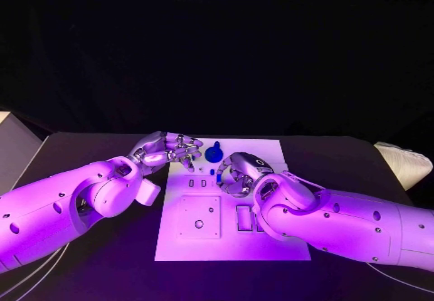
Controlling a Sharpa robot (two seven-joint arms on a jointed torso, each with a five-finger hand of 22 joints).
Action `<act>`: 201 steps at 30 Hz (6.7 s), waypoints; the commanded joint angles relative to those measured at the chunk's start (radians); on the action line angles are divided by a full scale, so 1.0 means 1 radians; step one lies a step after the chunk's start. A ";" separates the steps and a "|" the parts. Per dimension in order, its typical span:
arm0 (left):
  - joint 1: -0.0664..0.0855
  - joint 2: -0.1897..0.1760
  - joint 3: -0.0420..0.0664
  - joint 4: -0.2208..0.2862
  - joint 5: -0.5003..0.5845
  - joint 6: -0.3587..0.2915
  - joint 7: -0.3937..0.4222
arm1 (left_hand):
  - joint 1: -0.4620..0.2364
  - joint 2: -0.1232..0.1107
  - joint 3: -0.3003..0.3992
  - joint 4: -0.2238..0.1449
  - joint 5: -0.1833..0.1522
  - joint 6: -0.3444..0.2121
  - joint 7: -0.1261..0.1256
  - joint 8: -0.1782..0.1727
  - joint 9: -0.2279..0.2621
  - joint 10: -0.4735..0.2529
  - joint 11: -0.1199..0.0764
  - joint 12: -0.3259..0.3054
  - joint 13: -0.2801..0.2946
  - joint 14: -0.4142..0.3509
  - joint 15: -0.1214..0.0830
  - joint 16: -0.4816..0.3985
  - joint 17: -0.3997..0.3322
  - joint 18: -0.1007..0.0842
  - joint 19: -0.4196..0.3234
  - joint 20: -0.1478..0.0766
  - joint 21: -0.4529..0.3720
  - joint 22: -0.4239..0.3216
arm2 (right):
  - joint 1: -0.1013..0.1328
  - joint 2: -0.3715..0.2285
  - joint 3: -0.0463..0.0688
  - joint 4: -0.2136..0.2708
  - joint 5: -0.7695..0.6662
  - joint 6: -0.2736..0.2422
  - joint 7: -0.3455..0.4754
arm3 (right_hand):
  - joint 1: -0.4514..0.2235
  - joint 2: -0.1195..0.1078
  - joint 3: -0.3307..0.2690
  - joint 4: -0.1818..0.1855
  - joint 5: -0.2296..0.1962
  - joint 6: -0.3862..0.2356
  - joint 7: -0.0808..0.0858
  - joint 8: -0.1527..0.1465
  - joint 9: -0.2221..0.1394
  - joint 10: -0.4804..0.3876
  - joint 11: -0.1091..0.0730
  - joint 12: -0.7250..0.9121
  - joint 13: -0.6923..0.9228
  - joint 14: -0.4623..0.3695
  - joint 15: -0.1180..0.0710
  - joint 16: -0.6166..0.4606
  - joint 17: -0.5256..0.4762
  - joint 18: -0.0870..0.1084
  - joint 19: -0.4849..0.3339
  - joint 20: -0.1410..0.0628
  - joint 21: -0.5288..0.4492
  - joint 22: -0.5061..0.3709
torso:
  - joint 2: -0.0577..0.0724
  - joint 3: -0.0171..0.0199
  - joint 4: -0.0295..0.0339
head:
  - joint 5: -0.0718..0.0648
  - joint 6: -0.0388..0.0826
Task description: Assemble the parts on the task board
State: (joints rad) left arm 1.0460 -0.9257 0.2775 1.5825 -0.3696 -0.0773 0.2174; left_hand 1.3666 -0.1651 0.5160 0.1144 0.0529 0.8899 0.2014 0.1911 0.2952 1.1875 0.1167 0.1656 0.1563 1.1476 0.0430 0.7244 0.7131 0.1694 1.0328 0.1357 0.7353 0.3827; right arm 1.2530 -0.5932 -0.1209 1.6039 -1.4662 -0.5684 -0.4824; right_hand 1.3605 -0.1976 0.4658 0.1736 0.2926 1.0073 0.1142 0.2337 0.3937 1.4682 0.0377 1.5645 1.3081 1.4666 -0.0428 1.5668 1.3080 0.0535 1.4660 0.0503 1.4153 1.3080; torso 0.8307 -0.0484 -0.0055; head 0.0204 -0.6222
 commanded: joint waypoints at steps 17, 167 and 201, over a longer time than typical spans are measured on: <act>-0.001 0.004 0.000 -0.002 -0.017 0.032 -0.004 | -0.009 0.002 0.002 0.007 0.000 -0.004 -0.004 -0.009 0.005 -0.018 0.000 0.010 0.007 0.010 -0.001 0.040 0.021 0.013 0.005 -0.001 0.029 0.016 | -0.007 0.032 -0.005 -0.043 -0.057 0.024 -0.024 | -0.016 -0.008 0.001 0.001 0.003 0.000 0.004 0.005 0.019 0.094 -0.001 -0.003 0.254 0.104 0.005 0.004 0.263 -0.010 0.055 0.009 -0.005 0.087 | -0.001 0.0011 -0.0008 | 0.003 -0.013; 0.310 0.476 -0.231 -0.498 -0.711 0.504 -0.742 | -0.298 0.031 -0.204 0.179 -0.001 -0.071 -0.105 0.481 0.337 0.118 -0.093 1.162 0.991 0.399 -0.080 0.811 0.790 -0.083 0.310 -0.070 0.658 0.756 | 0.096 -0.269 0.014 -0.078 0.582 -0.085 0.477 | 0.000 -0.045 -0.145 0.076 0.164 -0.118 0.047 -0.050 -0.015 0.008 0.038 -0.085 0.180 0.100 0.039 -0.005 0.246 0.002 0.032 0.042 -0.062 0.046 | -0.070 0.0424 -0.0298 | 0.037 -0.052; 0.307 0.489 -0.246 -0.511 -0.700 0.568 -0.748 | -0.283 0.049 -0.201 0.176 0.000 -0.075 -0.107 0.485 0.346 0.115 -0.095 1.159 0.988 0.397 -0.081 0.809 0.786 -0.083 0.307 -0.072 0.658 0.754 | 0.092 -0.255 0.014 -0.086 0.581 -0.077 0.476 | -0.002 -0.045 -0.145 0.077 0.166 -0.117 0.047 -0.050 -0.015 0.009 0.038 -0.084 0.181 0.100 0.039 -0.005 0.246 0.002 0.033 0.042 -0.061 0.046 | -0.067 0.0413 -0.0287 | 0.037 -0.068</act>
State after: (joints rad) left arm 1.3538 -0.4402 0.0317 1.0716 -1.0739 0.4572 -0.5284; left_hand 1.0849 -0.1230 0.3160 0.2924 0.0530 0.8167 0.0999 0.6735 0.6407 1.3011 0.0286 1.3238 1.1453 1.4668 -0.0337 1.5323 1.3077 0.0994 1.3365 0.0645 1.3893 1.1371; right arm 1.3457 -0.8491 -0.1078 1.5183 -0.8759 -0.6545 -0.0075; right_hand 1.3595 -0.2357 0.3125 0.2499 0.4529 0.8890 0.1614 0.1779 0.3766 1.4681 0.0734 1.4783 1.3075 1.4666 -0.0072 1.5668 1.3074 0.0535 1.4661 0.0863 1.3573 1.3078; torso 0.7634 -0.0071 -0.0342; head 0.0546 -0.6891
